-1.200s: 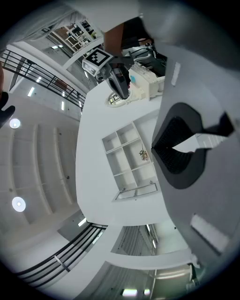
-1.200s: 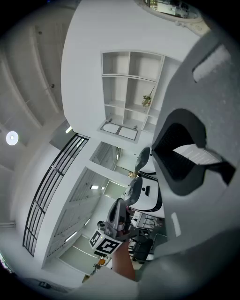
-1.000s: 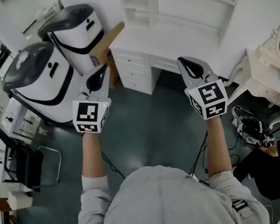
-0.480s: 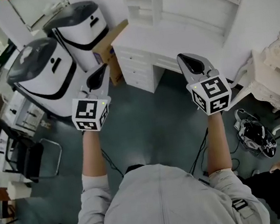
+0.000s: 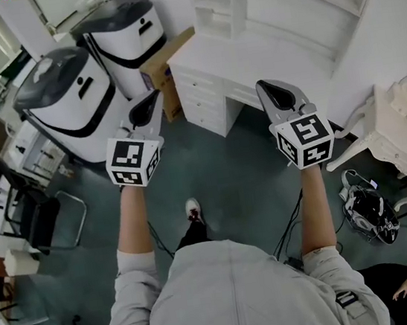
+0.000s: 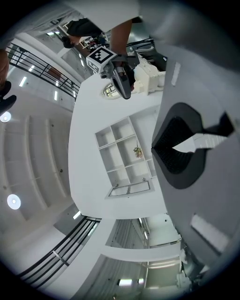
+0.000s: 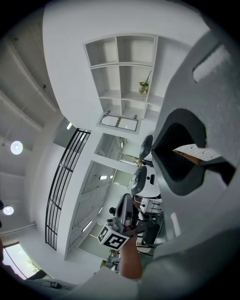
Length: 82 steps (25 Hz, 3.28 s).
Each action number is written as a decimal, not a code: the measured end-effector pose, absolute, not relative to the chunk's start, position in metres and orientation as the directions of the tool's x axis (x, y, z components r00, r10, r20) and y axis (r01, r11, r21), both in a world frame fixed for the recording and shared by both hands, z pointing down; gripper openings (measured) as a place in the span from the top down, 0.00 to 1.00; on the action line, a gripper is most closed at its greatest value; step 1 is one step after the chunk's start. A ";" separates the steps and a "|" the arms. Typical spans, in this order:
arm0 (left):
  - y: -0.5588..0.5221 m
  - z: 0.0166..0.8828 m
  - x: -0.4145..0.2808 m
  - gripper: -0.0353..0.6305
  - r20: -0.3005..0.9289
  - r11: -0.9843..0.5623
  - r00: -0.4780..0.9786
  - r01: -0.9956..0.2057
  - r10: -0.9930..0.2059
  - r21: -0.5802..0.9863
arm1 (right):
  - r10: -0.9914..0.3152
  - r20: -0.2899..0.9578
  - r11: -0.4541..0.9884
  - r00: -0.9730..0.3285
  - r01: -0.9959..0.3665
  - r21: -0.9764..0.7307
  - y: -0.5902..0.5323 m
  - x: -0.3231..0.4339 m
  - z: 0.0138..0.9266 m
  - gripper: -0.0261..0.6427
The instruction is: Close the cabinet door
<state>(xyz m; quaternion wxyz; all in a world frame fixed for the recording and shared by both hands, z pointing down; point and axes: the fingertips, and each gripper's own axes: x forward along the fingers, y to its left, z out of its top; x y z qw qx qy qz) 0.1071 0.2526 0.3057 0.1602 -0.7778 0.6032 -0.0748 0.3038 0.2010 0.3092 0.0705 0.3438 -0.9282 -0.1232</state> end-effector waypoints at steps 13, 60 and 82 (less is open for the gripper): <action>0.128 0.318 0.042 0.92 -0.083 -0.247 0.288 -0.912 -0.954 -0.327 | -0.671 0.098 0.724 -0.735 -0.621 0.300 0.092 0.240 0.320 0.96; -0.228 0.299 -0.157 0.92 -0.072 -0.212 0.245 -0.927 -0.967 -0.310 | -0.650 0.060 0.742 -0.757 -0.615 0.267 -0.279 0.009 0.282 0.96; -0.316 0.296 -0.210 0.92 -0.080 -0.119 0.148 -0.949 -0.986 -0.292 | -0.558 0.054 0.808 -0.828 -0.527 0.263 -0.391 -0.072 0.261 0.82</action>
